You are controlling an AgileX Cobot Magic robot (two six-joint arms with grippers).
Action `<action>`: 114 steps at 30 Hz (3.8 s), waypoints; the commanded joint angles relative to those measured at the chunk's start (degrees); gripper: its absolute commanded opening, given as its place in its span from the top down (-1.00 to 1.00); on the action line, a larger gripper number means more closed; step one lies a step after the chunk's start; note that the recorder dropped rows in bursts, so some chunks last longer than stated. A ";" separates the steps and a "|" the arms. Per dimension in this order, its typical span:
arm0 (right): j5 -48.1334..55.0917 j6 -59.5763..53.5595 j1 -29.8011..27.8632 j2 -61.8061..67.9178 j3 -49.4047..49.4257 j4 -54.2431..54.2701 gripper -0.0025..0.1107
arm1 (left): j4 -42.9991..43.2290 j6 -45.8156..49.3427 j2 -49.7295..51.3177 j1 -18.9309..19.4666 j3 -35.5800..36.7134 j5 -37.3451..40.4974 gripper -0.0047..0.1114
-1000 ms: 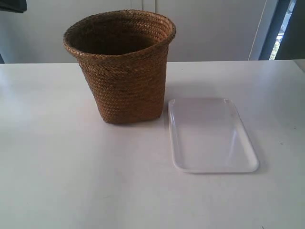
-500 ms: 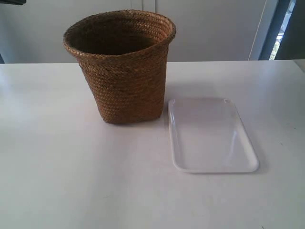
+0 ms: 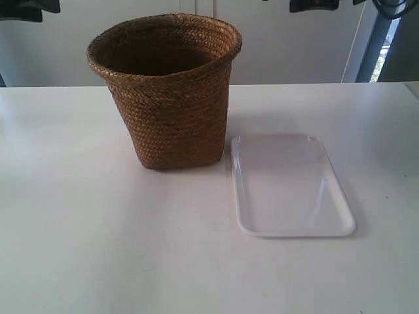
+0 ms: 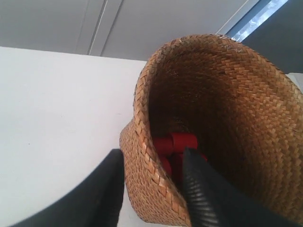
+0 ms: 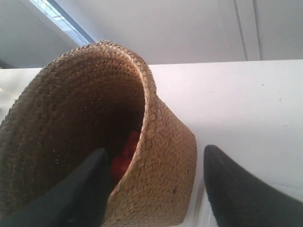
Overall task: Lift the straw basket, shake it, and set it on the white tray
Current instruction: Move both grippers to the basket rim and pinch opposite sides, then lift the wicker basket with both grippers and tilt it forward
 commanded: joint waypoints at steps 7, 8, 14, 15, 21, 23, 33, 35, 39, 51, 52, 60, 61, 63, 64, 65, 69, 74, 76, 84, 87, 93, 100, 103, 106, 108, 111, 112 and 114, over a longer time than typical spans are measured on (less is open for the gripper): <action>-4.60 -2.72 1.46 2.26 -0.54 1.68 -0.19 | -1.26 2.51 2.67 0.01 -0.61 -2.67 0.12; -5.01 -2.72 1.86 2.77 -0.54 1.68 -0.19 | -1.98 3.16 3.14 0.01 -0.61 -2.82 0.12; -8.36 -2.72 4.10 5.79 -0.54 1.29 -0.19 | -3.71 4.83 4.31 -1.14 -0.61 -5.84 0.12; -8.77 -2.72 4.24 6.23 -0.54 1.29 -0.19 | -3.71 4.83 4.42 -1.14 -0.61 -6.62 0.12; -9.73 -2.72 4.52 8.58 -0.54 1.18 -0.23 | -3.71 5.79 5.35 -3.44 -0.61 -8.44 -0.05; -9.94 -3.15 4.52 8.97 -0.54 1.18 -0.24 | -3.84 5.87 6.16 -4.06 -0.61 -8.84 -0.09; -14.25 -4.24 5.63 9.12 -0.54 -0.59 -0.24 | -4.42 7.24 10.69 -5.81 -1.90 -12.08 -0.09; -14.93 -4.24 5.63 9.12 -0.54 -1.22 -0.25 | -4.42 7.34 11.42 -5.81 -1.93 -11.91 -0.09; -16.01 -4.24 5.63 9.49 -0.54 -1.78 -0.30 | -4.54 7.44 12.77 -5.81 -1.93 -11.95 -0.09; -16.41 -3.71 5.99 13.32 -0.54 0.70 -0.30 | -4.65 7.44 13.27 -5.81 -1.93 -13.49 -0.09; -16.53 -3.71 6.14 13.40 -0.54 0.81 -0.30 | -4.65 7.44 13.39 -5.81 -1.93 -13.36 -0.09; -17.93 -3.98 7.78 13.80 -0.54 0.89 -0.30 | -4.65 7.44 13.75 -5.81 -1.93 -13.42 -0.09; -17.93 -3.81 7.89 13.80 -0.54 0.89 -0.30 | -4.65 7.44 13.79 -5.81 -1.93 -13.21 -0.09; -17.56 -2.36 8.00 13.80 -0.54 0.89 -0.30 | -4.65 7.44 14.17 -5.81 -1.93 -12.46 -0.09; -17.26 -1.58 8.00 13.80 -0.54 0.89 -0.30 | -4.65 7.44 14.31 -5.81 -1.93 -12.02 -0.09; -16.92 -1.00 8.00 13.80 -0.71 0.89 -0.29 | -4.65 7.44 14.49 -5.81 -1.93 -11.61 -0.09; -15.70 -0.50 8.00 13.80 -1.42 0.16 -0.29 | -4.65 7.44 14.72 -5.91 -1.93 -11.26 -0.09; -14.98 -0.09 8.00 13.80 -1.89 -0.42 -0.29 | -4.65 7.44 14.84 -5.91 -1.93 -11.38 -0.09; -14.75 -0.09 8.00 13.80 -1.89 -0.65 -0.29 | -4.65 7.55 14.87 -5.91 -1.93 -11.38 -0.09; -13.57 0.04 8.02 14.45 -1.89 -1.38 -0.29 | -4.96 7.56 14.87 -5.91 -1.93 -11.50 -0.09; -12.83 0.04 8.26 14.99 -1.89 -1.38 -0.29 | -4.96 7.56 14.87 -5.91 -1.93 -11.50 -0.09; -13.28 0.04 8.47 15.14 -2.14 -1.38 -0.29 | -4.96 7.56 14.87 -5.91 -1.93 -11.50 -0.09; -13.20 0.04 8.47 15.14 -2.15 -1.38 -0.13 | -4.97 8.73 14.87 -5.91 -1.93 -11.50 -0.06; -13.20 0.12 8.47 15.14 -2.15 -1.38 0.04 | -4.97 8.73 14.87 -5.91 -1.93 -11.38 0.12; -12.28 0.28 8.47 15.14 -2.29 -1.38 0.52 | -4.97 8.73 14.75 -5.91 -1.93 -11.00 0.51; -11.92 0.02 8.47 14.98 -2.53 -1.38 0.83 | -4.97 8.63 14.44 -5.91 -1.93 -10.42 0.81; -11.89 -0.60 8.47 13.64 -2.58 -1.38 0.96 | -4.97 8.63 12.89 -5.91 -1.93 -9.67 0.92; -11.58 -0.60 8.47 13.19 -2.68 -1.38 0.96 | -4.97 8.63 12.41 -5.91 -1.93 -9.42 0.92; -9.64 -0.60 8.47 12.12 -2.68 -1.38 0.96 | -4.97 8.63 11.45 -5.91 -1.93 -7.41 0.92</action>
